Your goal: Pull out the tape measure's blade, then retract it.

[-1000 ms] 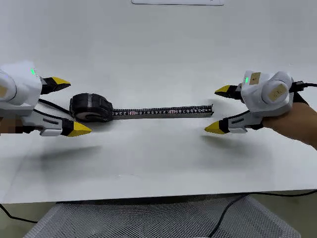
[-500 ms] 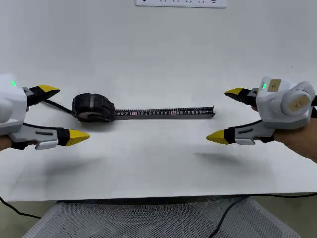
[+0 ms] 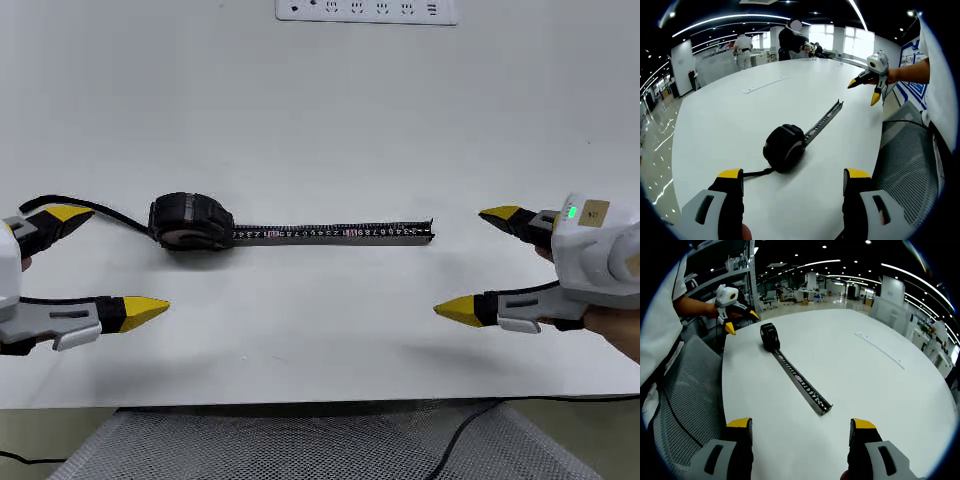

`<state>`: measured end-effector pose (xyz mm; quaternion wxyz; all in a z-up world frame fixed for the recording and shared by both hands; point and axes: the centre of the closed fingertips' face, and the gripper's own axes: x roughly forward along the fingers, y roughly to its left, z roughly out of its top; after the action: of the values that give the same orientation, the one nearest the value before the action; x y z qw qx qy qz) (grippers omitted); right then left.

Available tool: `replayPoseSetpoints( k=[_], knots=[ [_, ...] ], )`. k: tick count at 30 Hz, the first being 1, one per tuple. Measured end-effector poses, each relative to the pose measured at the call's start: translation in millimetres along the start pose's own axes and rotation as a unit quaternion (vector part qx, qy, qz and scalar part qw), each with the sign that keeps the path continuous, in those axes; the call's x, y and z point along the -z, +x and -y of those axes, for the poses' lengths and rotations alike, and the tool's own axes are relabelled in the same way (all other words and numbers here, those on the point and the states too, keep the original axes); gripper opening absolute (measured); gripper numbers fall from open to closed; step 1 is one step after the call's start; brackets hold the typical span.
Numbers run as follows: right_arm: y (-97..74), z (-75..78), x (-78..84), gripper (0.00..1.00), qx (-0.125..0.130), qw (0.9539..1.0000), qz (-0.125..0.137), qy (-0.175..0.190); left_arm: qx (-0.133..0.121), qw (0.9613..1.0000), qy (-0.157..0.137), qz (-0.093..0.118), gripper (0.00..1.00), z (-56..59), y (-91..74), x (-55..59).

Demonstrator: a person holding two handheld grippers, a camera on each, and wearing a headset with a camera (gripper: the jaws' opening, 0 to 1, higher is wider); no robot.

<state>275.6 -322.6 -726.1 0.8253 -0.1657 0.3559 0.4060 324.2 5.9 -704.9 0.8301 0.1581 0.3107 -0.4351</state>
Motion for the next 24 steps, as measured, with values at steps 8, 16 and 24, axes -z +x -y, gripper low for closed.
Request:
replayPoseSetpoints(
  k=[8,16,24],
  knots=[
    [-16.3,-9.5,8.6,0.82,0.014,0.9996,0.003,0.025,-0.008,0.9998,-0.02,0.004,0.81,10.9,-6.6,11.9],
    [-24.1,-17.2,12.7,0.87,0.03,0.9983,0.017,0.047,-0.02,0.999,-0.037,0.012,0.83,20.9,-12.2,20.6],
    [-25.6,-16.8,23.5,0.88,0.044,0.9972,0.018,0.059,-0.017,0.9957,-0.087,0.029,0.88,25.6,-16.5,25.4]
  ],
)
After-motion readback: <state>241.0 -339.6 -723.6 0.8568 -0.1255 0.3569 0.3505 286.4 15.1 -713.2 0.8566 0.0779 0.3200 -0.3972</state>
